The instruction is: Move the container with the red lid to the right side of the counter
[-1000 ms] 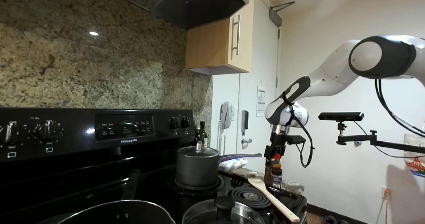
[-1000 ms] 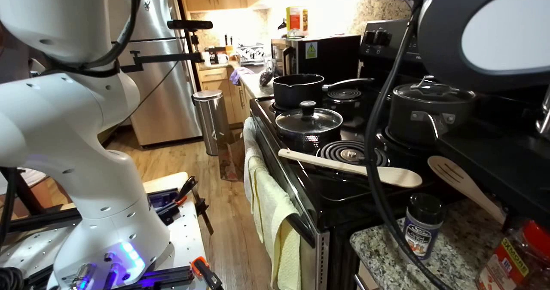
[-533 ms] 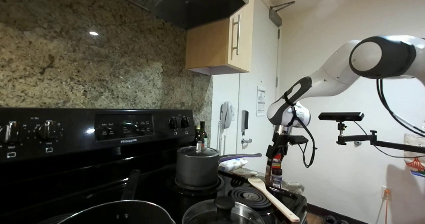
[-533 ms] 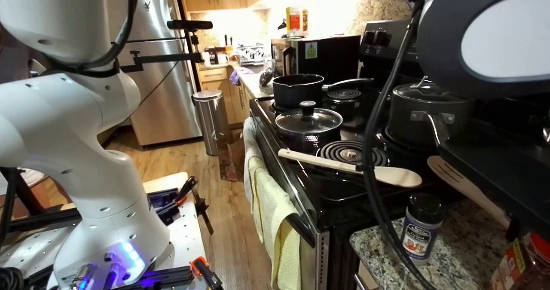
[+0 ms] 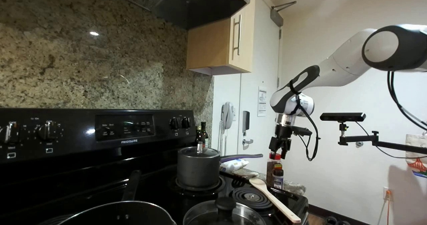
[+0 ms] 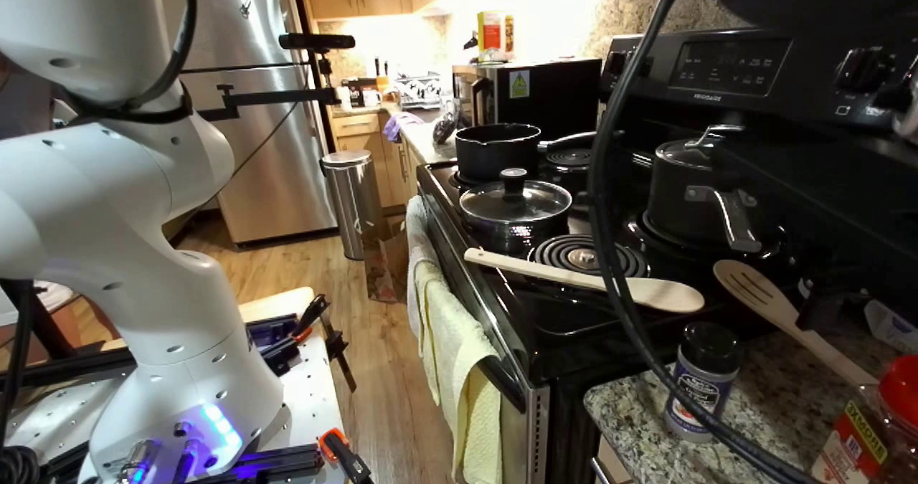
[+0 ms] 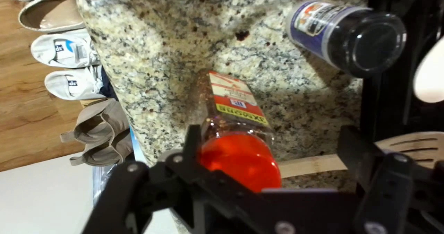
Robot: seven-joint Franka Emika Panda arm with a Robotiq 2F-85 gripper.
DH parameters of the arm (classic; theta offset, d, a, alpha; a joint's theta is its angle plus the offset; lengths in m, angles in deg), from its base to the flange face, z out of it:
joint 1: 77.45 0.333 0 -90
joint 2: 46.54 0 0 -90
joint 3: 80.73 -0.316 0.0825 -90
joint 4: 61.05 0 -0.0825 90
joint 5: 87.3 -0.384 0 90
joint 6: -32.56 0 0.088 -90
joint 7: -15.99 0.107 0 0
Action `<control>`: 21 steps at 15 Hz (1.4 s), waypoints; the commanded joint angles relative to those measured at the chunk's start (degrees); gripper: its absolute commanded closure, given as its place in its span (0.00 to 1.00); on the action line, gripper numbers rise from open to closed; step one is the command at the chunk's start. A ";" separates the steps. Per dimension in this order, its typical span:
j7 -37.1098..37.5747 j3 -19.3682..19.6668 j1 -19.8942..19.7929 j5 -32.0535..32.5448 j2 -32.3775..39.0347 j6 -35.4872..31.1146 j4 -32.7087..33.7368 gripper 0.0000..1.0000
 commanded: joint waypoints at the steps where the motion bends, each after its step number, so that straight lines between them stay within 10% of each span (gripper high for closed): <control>1: 3.16 1.20 1.42 -0.20 -3.47 6.87 2.19 0.00; 10: 18.72 5.45 7.56 12.66 -9.07 21.03 7.03 0.00; 21: 16.81 5.25 9.85 10.23 -8.97 19.54 5.13 0.00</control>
